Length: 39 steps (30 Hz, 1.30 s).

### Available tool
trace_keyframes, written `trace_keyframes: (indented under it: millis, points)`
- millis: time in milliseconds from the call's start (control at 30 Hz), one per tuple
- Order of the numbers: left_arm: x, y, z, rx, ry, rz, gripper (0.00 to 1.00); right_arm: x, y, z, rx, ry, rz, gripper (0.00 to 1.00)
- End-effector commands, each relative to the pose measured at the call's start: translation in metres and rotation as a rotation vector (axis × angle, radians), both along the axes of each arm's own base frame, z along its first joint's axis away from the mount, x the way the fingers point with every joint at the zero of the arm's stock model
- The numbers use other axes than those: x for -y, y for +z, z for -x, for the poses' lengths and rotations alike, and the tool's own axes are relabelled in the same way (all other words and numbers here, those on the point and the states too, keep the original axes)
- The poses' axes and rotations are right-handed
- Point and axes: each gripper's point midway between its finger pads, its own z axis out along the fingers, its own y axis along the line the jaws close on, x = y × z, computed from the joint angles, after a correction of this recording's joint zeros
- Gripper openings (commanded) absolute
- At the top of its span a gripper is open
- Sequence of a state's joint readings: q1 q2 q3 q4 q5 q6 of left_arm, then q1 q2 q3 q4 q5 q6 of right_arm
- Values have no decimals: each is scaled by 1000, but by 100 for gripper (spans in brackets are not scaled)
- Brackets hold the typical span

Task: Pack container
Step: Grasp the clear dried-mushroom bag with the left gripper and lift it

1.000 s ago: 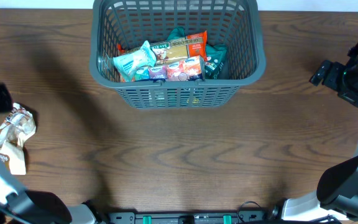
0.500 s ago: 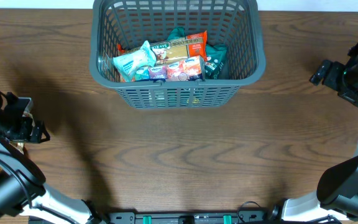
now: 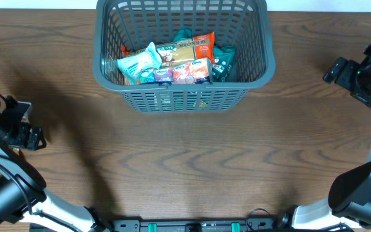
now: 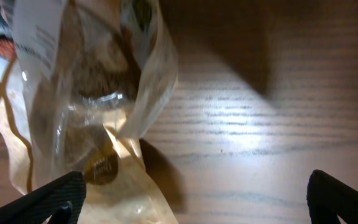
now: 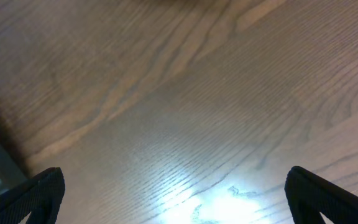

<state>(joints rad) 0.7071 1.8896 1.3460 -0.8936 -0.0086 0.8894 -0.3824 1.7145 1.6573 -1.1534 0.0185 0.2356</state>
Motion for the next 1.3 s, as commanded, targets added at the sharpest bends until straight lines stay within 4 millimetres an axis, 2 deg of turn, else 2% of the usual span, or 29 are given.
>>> trace_keyframes:
  millis: [0, 233, 400, 533, 700, 800, 1000, 1133, 1233, 1267]
  points:
    - [-9, 7, -7, 7, -22, -52, 99, 3, 2, -1, 15, -45, 0, 99]
    - [-34, 24, -11, 8, -6, -159, 99, 4, 2, -1, 21, -68, -6, 99]
    - [-44, 33, -19, 42, 4, -190, 99, 3, 2, -1, 24, -87, -13, 99]
    - [-63, 37, -19, 85, 47, -220, 98, 3, 2, 0, 22, -107, -21, 99]
    - [-79, 20, 1, 85, 120, -163, 98, 3, 1, 0, 27, -146, -37, 99]
    - [-77, 3, 9, 44, 126, -124, 98, 2, 1, 0, 34, -172, -49, 99]
    - [-71, -36, 11, -18, 119, -59, 99, -3, 1, -2, 37, -173, -61, 99]
    - [-72, -48, 10, -27, 119, -47, 99, -6, 1, -3, 36, -165, -61, 99]
    - [-72, -49, 10, -28, 120, -46, 98, -6, 1, -3, 36, -165, -60, 99]
    - [-71, -49, 10, -29, 120, -45, 91, -6, 1, -3, 36, -165, -60, 99]
